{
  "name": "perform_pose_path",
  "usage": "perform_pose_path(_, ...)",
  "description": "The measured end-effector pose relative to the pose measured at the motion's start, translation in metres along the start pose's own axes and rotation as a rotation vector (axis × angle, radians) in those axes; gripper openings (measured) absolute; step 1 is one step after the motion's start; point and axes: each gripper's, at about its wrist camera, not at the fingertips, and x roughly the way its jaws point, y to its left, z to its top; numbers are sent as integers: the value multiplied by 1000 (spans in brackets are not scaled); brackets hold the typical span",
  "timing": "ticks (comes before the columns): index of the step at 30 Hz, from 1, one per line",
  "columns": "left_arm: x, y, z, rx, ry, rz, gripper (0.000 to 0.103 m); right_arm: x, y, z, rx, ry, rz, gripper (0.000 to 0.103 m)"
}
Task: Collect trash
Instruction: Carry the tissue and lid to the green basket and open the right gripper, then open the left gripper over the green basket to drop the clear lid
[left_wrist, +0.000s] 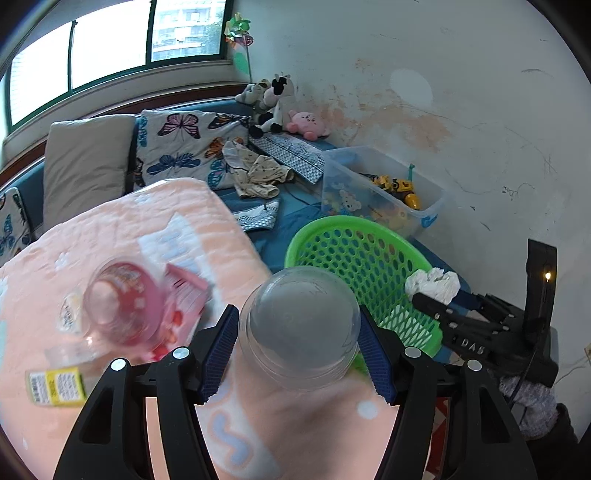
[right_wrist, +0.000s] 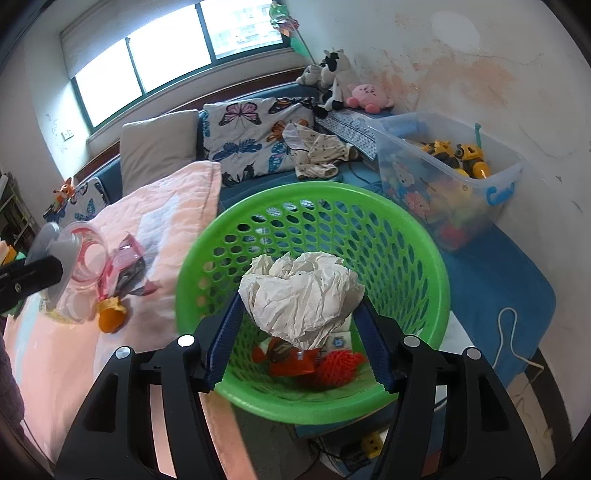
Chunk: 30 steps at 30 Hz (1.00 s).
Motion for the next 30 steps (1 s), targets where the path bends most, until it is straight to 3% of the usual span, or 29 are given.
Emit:
perform_pose_path(8,24,-13,11,11,26,-37,62,10,-9,1,17,14,-9,72)
perform_pose_path(30,79,-36,18,19,99,-92,63,-12,-17,-11,36,-33,-14,72)
